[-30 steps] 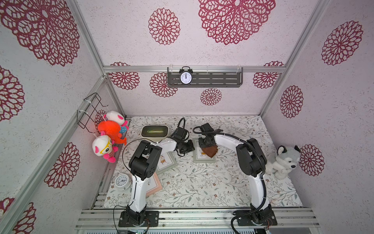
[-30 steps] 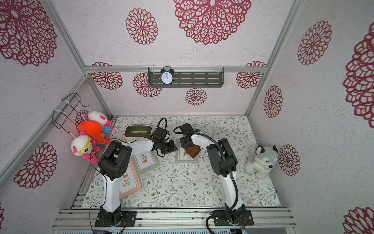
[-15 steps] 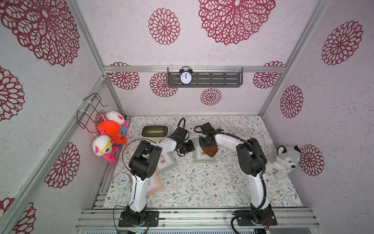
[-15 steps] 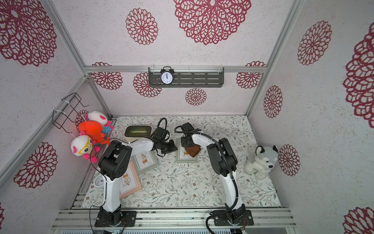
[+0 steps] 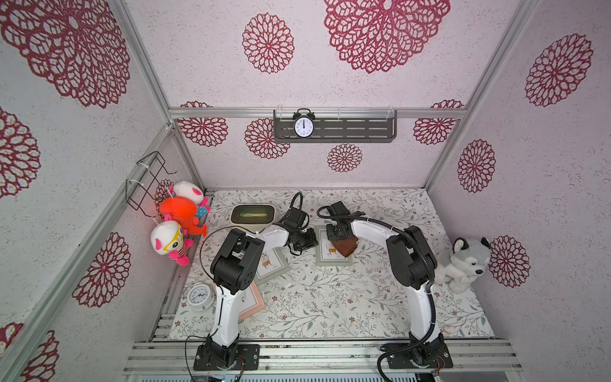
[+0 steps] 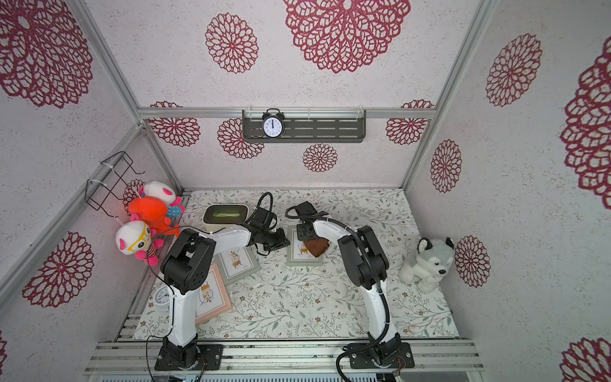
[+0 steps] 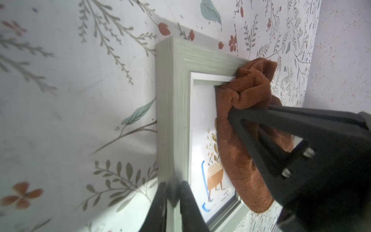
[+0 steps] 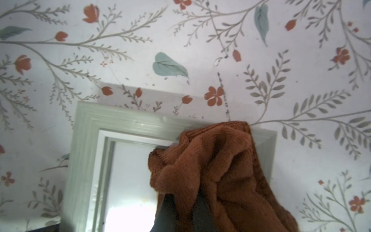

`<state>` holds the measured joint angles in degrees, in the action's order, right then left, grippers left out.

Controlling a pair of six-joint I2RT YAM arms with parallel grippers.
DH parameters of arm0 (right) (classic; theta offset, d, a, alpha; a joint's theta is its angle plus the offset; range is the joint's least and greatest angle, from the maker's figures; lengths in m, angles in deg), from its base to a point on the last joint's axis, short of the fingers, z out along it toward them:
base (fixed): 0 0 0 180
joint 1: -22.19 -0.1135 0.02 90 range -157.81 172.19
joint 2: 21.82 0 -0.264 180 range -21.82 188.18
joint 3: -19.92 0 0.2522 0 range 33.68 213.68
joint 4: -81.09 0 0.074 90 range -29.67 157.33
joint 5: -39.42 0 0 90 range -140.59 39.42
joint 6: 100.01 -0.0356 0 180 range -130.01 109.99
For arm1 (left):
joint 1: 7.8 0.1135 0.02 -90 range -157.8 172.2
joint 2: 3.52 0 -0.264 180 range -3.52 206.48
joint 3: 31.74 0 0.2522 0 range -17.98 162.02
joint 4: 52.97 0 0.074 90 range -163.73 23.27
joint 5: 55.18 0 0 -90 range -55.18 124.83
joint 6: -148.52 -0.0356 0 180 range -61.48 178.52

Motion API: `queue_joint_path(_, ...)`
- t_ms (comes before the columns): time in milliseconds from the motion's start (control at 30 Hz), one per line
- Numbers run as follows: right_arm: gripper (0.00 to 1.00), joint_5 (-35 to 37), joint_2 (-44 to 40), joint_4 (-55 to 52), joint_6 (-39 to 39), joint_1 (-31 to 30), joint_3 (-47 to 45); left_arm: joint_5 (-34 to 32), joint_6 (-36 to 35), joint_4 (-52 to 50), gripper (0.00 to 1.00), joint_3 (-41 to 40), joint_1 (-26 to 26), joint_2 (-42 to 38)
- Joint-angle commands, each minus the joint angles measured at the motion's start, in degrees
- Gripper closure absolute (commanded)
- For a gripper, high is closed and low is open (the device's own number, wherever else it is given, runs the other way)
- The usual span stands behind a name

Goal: Wipe the picture frame with a cloth
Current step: Wipe the dirt from the picture frame.

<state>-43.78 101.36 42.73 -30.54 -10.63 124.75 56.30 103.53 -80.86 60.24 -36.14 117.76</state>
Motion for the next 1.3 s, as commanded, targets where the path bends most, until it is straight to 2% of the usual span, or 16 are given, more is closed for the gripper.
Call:
queue_joint_path(0,1.0,-10.0,2.1,-3.2,-2.1,-3.8,-3.7,-4.6,-0.2,-8.1,0.85,-2.5,-0.2,5.2)
queue_joint_path(167,1.0,-2.6,0.5,-6.2,-3.0,2.8,-4.4,-4.6,-0.2,-7.7,0.85,-3.4,-0.2,4.7)
queue_joint_path(233,1.0,-0.3,-2.0,-6.5,-2.2,3.7,-6.9,-4.8,-0.3,-7.7,0.85,-3.4,-0.2,4.4)
queue_joint_path(500,1.0,-12.8,-6.5,-1.5,-1.7,-1.0,-13.7,-4.7,-0.2,-7.5,0.85,-3.2,-0.3,4.6)
queue_joint_path(700,1.0,0.3,-5.2,-10.1,-0.2,3.8,-7.8,-5.0,-0.9,-8.4,0.85,-2.4,-0.2,4.4)
queue_joint_path(767,1.0,1.6,-5.9,-10.7,0.8,3.6,-8.5,-5.3,-0.8,-8.1,0.84,-2.8,-0.2,4.1)
queue_joint_path(900,1.0,-6.8,-7.5,-8.3,2.7,0.4,-12.0,-4.9,-0.6,-7.9,0.85,-2.8,-0.2,4.3)
queue_joint_path(1033,1.0,-15.1,-5.1,-4.8,2.5,-2.4,-10.9,-4.8,-0.6,-8.3,0.84,-2.1,-0.2,4.7)
queue_joint_path(1133,1.0,-11.4,-3.5,-5.1,2.0,-0.9,-8.3,-4.9,-0.8,-8.4,0.85,-2.0,-0.2,4.7)
queue_joint_path(1267,1.0,-3.6,-4.7,-6.4,0.5,4.0,-7.9,-4.9,-0.8,-8.4,0.85,-2.2,-0.2,4.6)
